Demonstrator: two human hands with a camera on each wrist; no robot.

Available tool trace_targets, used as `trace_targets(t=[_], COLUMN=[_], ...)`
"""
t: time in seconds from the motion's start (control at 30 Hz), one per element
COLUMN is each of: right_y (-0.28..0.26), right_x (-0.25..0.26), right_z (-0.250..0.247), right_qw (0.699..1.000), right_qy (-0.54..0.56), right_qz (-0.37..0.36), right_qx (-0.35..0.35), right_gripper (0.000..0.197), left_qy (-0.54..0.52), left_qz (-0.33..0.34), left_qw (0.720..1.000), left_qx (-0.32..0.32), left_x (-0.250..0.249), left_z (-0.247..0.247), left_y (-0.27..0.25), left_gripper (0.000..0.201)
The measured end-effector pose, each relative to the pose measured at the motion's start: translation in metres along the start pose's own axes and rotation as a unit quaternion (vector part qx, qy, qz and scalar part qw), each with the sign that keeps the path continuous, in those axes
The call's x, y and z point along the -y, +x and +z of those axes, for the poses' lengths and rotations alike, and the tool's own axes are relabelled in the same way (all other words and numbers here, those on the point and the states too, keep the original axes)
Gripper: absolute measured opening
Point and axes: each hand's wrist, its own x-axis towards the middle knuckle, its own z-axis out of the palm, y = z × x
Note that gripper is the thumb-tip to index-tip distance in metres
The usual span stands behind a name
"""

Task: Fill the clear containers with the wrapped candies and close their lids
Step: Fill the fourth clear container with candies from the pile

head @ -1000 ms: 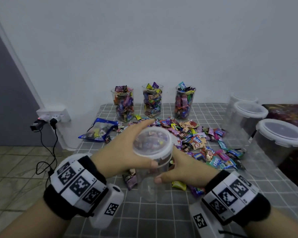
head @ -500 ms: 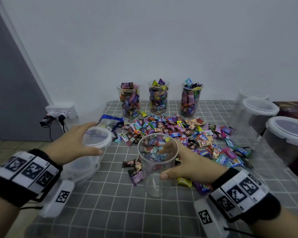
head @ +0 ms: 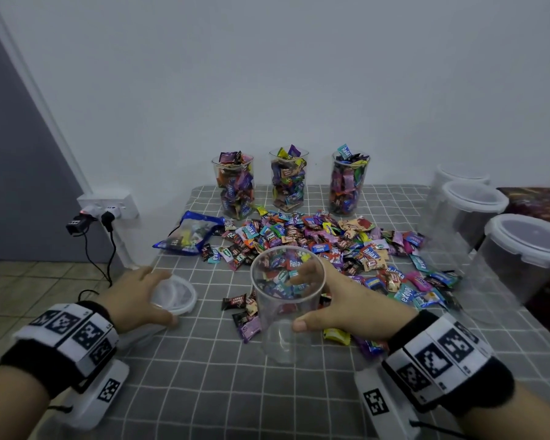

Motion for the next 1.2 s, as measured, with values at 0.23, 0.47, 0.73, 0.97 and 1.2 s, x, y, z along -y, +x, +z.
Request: trace_targets(t=[0.23, 0.47, 0.73, 0.97, 1.2], right_y=[-0.004, -0.010, -0.018, -0.011, 0.026], right_x=[-0.001, -0.014, -0.045, -0.056, -0.046], right_z=[-0.003, -0.016, -0.043, -0.045, -0.046], right_qw=[0.997, 0.980, 0.941, 0.933, 0.952], right_qy=[-0.065, -0.194, -0.262, -0.152, -0.174], right_qz=[0.010, 0.030, 0.164, 0.225, 0.177], right_qx=[0.030, 0.027, 0.137, 0.238, 0.180], right_gripper=[0.079, 0.054, 0.019, 0.018, 0.039], left_qy=[0.010, -0.032, 0.026, 0.002, -0.085], left_qz=[0.041, 0.097, 0.205, 0.171, 0.233], left_qw=[0.999, 0.993, 0.972, 0.963, 0.958], left_qx=[0.001, -0.055, 0.115, 0.208, 0.142], left_x=[-0.022, -0.038, -0.087, -0.107, -0.136], left_z=[-0.016, -0.022, -0.003, 0.024, 0.018], left_y=[-0.007, -0.014, -0.008, 0.021, 0.034], left_gripper=[0.110, 0.083, 0.021, 0.018, 0.031])
